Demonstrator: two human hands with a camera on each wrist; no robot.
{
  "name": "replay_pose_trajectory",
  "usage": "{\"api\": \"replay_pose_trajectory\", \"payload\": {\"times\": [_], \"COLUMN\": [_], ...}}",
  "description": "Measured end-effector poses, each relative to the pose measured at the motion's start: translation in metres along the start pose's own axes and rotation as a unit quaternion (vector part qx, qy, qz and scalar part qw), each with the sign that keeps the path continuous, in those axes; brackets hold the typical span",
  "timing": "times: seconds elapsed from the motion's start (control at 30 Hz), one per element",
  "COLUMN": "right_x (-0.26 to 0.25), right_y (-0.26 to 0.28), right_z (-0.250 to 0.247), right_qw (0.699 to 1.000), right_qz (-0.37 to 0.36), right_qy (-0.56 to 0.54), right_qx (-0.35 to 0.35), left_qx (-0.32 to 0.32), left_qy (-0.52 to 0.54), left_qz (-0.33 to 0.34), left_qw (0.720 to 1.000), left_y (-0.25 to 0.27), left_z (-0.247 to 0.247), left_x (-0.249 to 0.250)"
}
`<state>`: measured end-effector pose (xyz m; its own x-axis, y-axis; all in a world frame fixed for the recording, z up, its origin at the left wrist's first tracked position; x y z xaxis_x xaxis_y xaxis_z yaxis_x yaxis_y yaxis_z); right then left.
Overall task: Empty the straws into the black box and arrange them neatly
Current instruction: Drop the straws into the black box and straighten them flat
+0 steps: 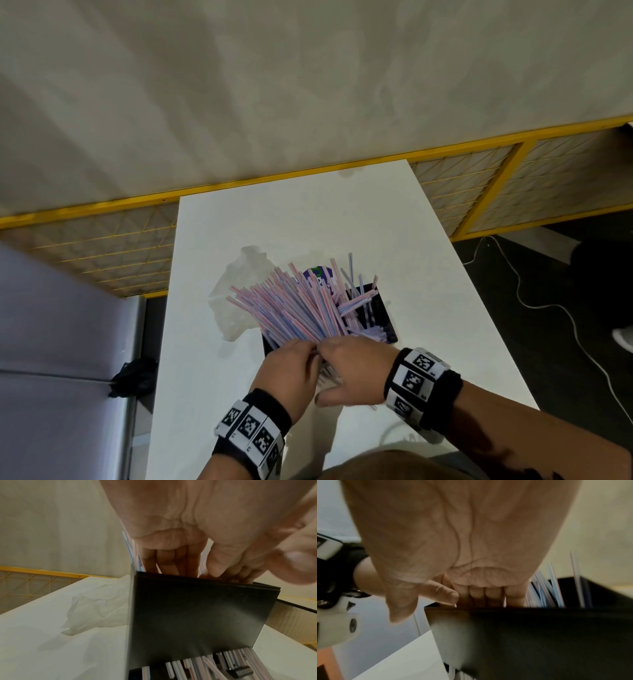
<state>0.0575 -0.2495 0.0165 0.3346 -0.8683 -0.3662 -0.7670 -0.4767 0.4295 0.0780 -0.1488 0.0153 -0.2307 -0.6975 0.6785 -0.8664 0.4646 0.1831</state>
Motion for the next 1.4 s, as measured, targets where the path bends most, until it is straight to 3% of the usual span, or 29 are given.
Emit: {"api": "replay_pose_trajectory", "payload": {"times": [0.1,0.33,0.6,1.0,1.4], "right_x": [-0.002,0.003,0.004,0.019,0.020], "right_y": [-0.009,-0.028,-0.037,-0.050,-0.054], "right_z": [0.009,0.014,0.018,0.034,0.043], "right_qw": [0.999,0.988,0.986,0.982,0.978], "right_qz": [-0.004,0.020,0.041,0.056,0.056], "right_qy": [0.021,0.102,0.085,0.040,0.008], "right_qx": [-0.031,-0.116,-0.137,-0.177,-0.199], "left_qx": [0.014,0.008,-0.060,-0.037,-0.040], "left_qy": [0.012,-0.102,-0.055,-0.024,-0.077], "left_qz": [-0.005,-0.005,-0.035,-0.074,-0.037], "left_qw": [1.000,0.995,0.996,0.996,0.996], "left_y": [0.004,0.006,0.010,0.009,0.010], "left_z": [-0.003,-0.005,0.023,0.020,0.020], "left_x": [0.000,0.002,-0.006,-0.006,0.000]}}
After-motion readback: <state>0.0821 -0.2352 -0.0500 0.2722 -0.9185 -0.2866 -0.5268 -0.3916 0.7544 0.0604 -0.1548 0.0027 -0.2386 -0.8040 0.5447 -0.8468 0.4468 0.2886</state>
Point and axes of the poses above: each hand's wrist, its own y-axis away from the middle knuckle, its own z-axis out of the palm, x = y × z, the point moved 9 cm from there along -y, towards the middle knuckle, and after that the axes turned 8 degrees about y, right-handed, at the moved point
